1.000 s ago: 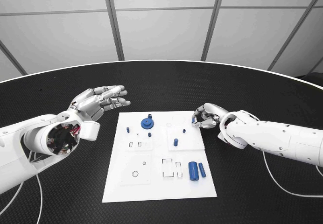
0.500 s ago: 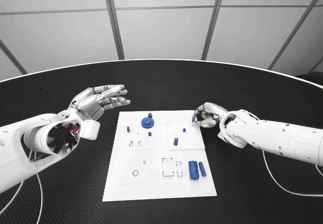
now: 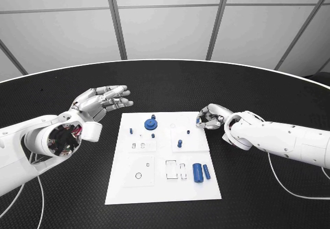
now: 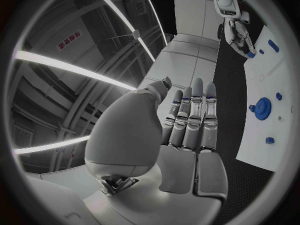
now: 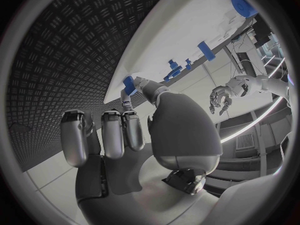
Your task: Assemble the parts on the task board
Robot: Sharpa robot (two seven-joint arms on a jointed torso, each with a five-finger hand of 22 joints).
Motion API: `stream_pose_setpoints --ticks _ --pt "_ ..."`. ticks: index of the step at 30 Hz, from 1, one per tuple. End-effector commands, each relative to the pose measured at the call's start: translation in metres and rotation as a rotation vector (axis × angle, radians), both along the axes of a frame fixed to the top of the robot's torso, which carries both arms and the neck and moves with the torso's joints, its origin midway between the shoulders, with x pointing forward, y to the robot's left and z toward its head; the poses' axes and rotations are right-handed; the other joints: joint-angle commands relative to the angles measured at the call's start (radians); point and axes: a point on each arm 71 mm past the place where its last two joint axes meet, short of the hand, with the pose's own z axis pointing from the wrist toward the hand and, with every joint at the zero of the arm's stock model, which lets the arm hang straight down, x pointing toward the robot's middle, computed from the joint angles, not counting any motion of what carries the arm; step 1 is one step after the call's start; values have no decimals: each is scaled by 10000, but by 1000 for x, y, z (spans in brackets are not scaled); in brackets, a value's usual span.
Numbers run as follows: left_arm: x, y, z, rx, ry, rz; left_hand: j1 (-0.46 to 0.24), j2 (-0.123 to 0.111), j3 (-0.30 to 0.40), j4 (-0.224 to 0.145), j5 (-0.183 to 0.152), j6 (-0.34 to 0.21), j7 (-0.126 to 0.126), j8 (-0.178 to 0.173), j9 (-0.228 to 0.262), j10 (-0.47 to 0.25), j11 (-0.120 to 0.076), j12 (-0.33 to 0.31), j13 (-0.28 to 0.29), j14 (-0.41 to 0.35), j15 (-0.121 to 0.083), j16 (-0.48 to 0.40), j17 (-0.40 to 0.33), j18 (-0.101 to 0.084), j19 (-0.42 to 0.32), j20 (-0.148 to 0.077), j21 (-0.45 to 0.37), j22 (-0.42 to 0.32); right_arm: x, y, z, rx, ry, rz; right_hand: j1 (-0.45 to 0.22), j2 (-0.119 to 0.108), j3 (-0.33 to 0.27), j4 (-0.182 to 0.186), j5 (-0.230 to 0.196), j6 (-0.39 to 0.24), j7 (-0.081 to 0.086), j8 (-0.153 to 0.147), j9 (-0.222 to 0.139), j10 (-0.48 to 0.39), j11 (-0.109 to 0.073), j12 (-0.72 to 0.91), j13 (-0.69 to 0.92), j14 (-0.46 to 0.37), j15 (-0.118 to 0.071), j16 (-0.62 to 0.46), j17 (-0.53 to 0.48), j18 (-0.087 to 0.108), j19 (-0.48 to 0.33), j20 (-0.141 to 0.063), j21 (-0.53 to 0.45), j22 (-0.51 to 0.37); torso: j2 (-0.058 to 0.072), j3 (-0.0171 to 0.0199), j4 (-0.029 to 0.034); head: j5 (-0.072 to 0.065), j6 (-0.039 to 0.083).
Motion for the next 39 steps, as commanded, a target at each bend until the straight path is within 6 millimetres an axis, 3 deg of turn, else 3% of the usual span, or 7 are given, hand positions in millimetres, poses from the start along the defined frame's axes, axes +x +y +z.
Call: stream_pose_setpoints --ticks 1,20,24,25,28,35,39 --pt "0 0 0 0 1 -3 -82 4 31 5 12 -79 29 -54 12 -88 1 -49 15 -68 9 64 12 109 -36 2 36 14 0 0 0 -8 18 -8 16 156 76 -15 70 110 1 52 16 762 -79 62 2329 903 -22 56 2017 -20 914 -44 55 2492 -4 1 1 9 -22" --pt "0 0 0 5 14 -7 -107 -3 57 -14 12 -83 32 -55 18 -91 4 -49 15 -75 11 71 16 110 -45 5 46 15 1 1 0 13 -117 -100 67 311 177 -59 129 245 -63 137 54 790 -140 91 2359 909 -72 64 2042 -28 934 -95 80 2515 -14 3 -4 22 -111" --pt "0 1 0 5 16 -8 -107 -3 57 -14 12 -83 32 -55 18 -91 4 -49 15 -75 11 71 16 110 -45 5 46 15 1 2 1 50 -242 -128 127 483 313 -102 289 279 -90 176 77 816 -174 116 2386 913 -99 69 2057 -39 961 -127 112 2544 -21 3 -14 26 -112" --pt "0 1 0 6 16 -5 -107 -3 57 -14 12 -83 32 -55 18 -91 4 -49 15 -75 11 71 16 110 -45 5 46 15 1 2 2 65 -277 -128 132 505 382 -141 524 280 -89 192 90 824 -177 124 2395 913 -105 70 2061 -46 978 -139 133 2563 -26 7 -22 38 -109" --pt "0 1 0 11 17 9 -107 -3 57 -14 12 -83 32 -55 18 -91 4 -49 15 -75 11 71 16 110 -45 5 46 15 -1 4 3 117 -349 -108 128 510 401 -152 593 281 -90 198 95 824 -178 125 2396 913 -106 69 2058 -49 985 -141 140 2570 -35 8 -24 47 -124" --pt "2 3 0 22 15 46 -107 -3 57 -14 12 -83 32 -55 18 -91 4 -49 15 -75 11 71 16 110 -45 5 46 15 -9 14 5 350 -411 131 100 540 485 -195 861 270 -82 220 117 823 -178 122 2394 913 -96 69 2060 -51 990 -141 147 2576 -74 1 -40 56 -101" --pt "4 4 -1 36 11 85 -107 -3 57 -14 12 -83 32 -55 18 -91 4 -49 15 -75 11 71 16 110 -45 5 46 15 -18 28 7 574 -288 476 -1 479 450 -175 858 257 -64 223 124 826 -165 125 2397 912 -79 67 2054 -63 1017 -132 180 2605 -144 -30 -74 80 -138"
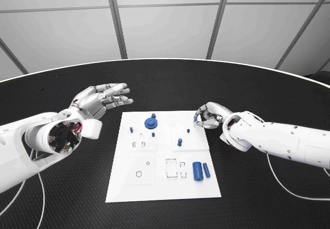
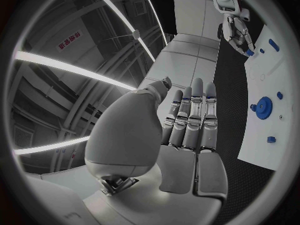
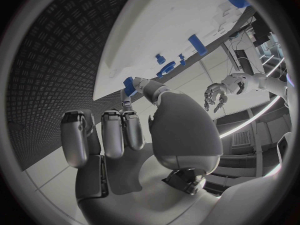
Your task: Assemble the parts on the task board
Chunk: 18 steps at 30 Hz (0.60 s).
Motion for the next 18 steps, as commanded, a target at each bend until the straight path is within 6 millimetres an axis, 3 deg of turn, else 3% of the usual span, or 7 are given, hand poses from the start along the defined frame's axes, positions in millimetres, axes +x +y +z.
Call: stream_pose_setpoints --ticks 1,6,11,12,13,18 --pt "2 1 0 14 -5 39 -107 -3 57 -14 12 -83 32 -55 11 -91 4 -48 15 -75 11 34 11 110 -45 5 46 15 -7 15 2 197 108 357 -122 23 22 33 30 34 26 61 31 854 -49 48 2400 949 -43 28 2057 -63 1017 -58 45 2607 -94 -39 -43 40 -34" --pt "5 0 -1 36 -12 72 -107 -3 57 -14 12 -83 32 -55 11 -91 4 -48 15 -75 11 34 11 110 -45 5 46 15 -16 37 5 434 269 808 -139 15 18 34 8 28 25 60 32 852 -47 46 2398 950 -40 30 2061 -69 1031 -56 62 2622 -182 -105 -10 85 -62" --pt "8 -2 -1 43 -4 25 -122 -1 78 -27 12 -83 31 -54 16 -90 4 -47 16 -79 12 39 14 110 -51 6 53 15 -17 62 13 560 371 1251 -140 16 22 31 -5 22 24 58 32 850 -49 44 2396 954 -37 37 2080 -73 1041 -54 74 2633 -302 -206 11 237 -113" --pt "8 -3 -1 43 -4 11 -122 -1 78 -27 12 -83 31 -54 16 -90 4 -47 16 -79 12 39 14 110 -51 6 53 15 -17 68 14 568 411 1355 -140 16 22 31 -5 22 24 58 32 850 -49 44 2396 954 -37 37 2080 -73 1041 -54 74 2633 -302 -205 11 237 -113" --pt "9 -4 -2 43 -5 -4 -122 -1 78 -27 12 -83 31 -54 16 -90 4 -47 16 -79 12 39 14 110 -51 6 53 15 -17 74 14 568 460 1461 -140 16 22 31 -5 22 24 58 32 850 -49 44 2396 954 -37 37 2080 -73 1041 -54 74 2633 -325 -221 11 343 -107" --pt "13 -9 -2 44 -10 -78 -122 -1 78 -27 12 -83 31 -54 16 -90 4 -47 16 -79 12 39 14 110 -51 6 53 15 -14 103 14 517 753 1940 -167 29 28 40 -49 0 32 50 31 848 -46 41 2393 951 -28 31 2065 -73 1041 -47 74 2633 -388 -282 66 573 -150"
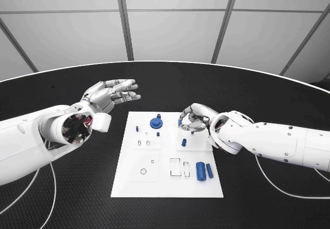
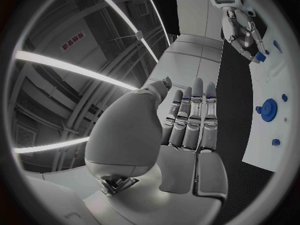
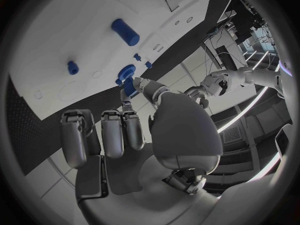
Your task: Assemble the parts on the task board
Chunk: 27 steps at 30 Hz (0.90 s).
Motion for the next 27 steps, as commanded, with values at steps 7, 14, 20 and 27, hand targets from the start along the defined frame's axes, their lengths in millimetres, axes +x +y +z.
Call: stream_pose_setpoints --ticks 7,14,20,27 --pt "6 -6 -1 11 -17 -62 -130 2 57 0 12 -81 30 -51 15 -87 3 -45 17 -79 12 42 17 112 -54 7 56 15 4 56 -3 -291 221 870 -134 33 52 52 -61 -9 29 16 6 834 -44 26 2370 952 -21 32 2069 -70 1035 -41 55 2626 -72 -99 79 563 -52" --pt "8 -9 -1 23 -15 -76 -133 7 65 -4 12 -77 28 -49 18 -82 1 -43 18 -79 11 44 18 112 -55 7 58 15 4 81 -5 -735 20 1187 -143 47 67 51 -32 -48 39 -1 2 818 -37 9 2354 945 -12 22 2041 -73 1041 -35 64 2633 -30 -52 47 713 -108" --pt "8 -8 -1 27 -20 -52 -133 7 65 -4 12 -77 28 -49 18 -82 1 -43 18 -79 11 44 18 112 -55 7 58 15 2 93 -10 -1158 -148 1356 -141 45 77 38 8 -64 43 -6 3 805 -36 -5 2340 944 -4 20 2036 -73 1041 -29 64 2633 -30 -46 30 749 -163" --pt "9 -8 -1 28 -18 -55 -133 7 65 -4 12 -77 28 -49 18 -82 1 -43 18 -79 11 44 18 112 -55 7 58 15 -2 102 -13 -1510 -238 1518 -150 40 78 37 25 -79 49 -12 2 807 -32 -2 2343 943 0 19 2033 -73 1041 -25 64 2633 -36 -48 45 732 -191"
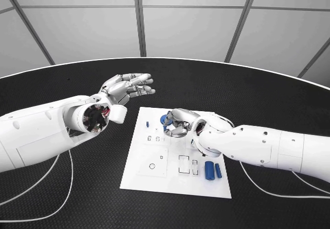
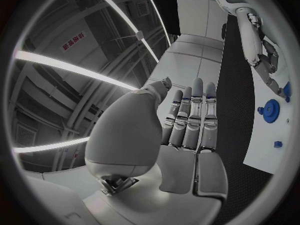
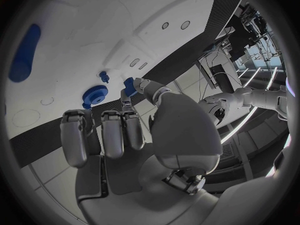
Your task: Assemble the parts on the task board
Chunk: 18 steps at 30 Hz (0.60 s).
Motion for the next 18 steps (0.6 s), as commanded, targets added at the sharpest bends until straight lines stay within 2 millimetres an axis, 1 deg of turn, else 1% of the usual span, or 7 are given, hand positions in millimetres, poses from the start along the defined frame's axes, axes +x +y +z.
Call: stream_pose_setpoints --ticks 1,6,7,10,15,18 --pt "0 0 0 -1 1 -8 -97 -30 67 -5 12 -77 28 -49 16 -82 1 -43 10 -79 11 44 12 111 -55 7 58 15 -1 3 -1 -129 -68 93 -57 3 51 7 48 -27 0 28 19 807 -32 4 2346 943 0 19 2034 -73 1042 -26 64 2634 -6 0 0 26 -31" --pt "0 -1 0 -2 1 -18 -97 -30 67 -5 12 -77 28 -49 16 -82 1 -43 10 -79 11 44 12 111 -55 7 58 15 -4 7 -2 -270 -43 185 -60 0 51 7 52 -31 2 26 18 805 -31 3 2344 944 1 20 2037 -73 1042 -25 64 2634 -7 -4 -5 42 -45" --pt "0 -1 0 -3 1 -19 -97 -30 67 -5 12 -77 28 -49 16 -82 1 -43 10 -79 11 44 12 111 -55 7 58 15 -4 7 -3 -286 -32 196 -60 0 51 7 52 -31 2 26 18 805 -31 3 2344 944 1 20 2037 -73 1042 -25 64 2634 -7 -7 -5 77 -52" --pt "1 -1 0 -2 0 -19 -97 -30 67 -5 12 -77 28 -49 16 -82 1 -43 10 -79 11 44 12 111 -55 7 58 15 -5 10 -4 -477 -99 312 -61 2 53 7 59 -34 3 25 18 810 -30 8 2350 943 3 19 2033 -73 1042 -24 64 2634 -12 -3 -5 99 -67" --pt "1 -1 0 -4 -1 -28 -97 -30 67 -5 12 -77 28 -49 16 -82 1 -43 10 -79 11 44 12 111 -55 7 58 15 -8 13 -6 -758 -132 469 -71 4 52 12 67 -38 7 23 18 813 -26 12 2354 943 4 20 2036 -73 1042 -22 64 2634 -6 -7 9 107 -71" --pt "1 -1 0 -3 -1 -24 -97 -30 67 -5 12 -77 28 -49 16 -82 1 -43 10 -79 11 44 12 111 -55 7 58 15 -9 14 -8 -857 -101 488 -71 4 52 12 67 -38 7 23 18 813 -26 12 2354 943 4 20 2036 -73 1042 -22 64 2634 -9 -4 4 118 -71"
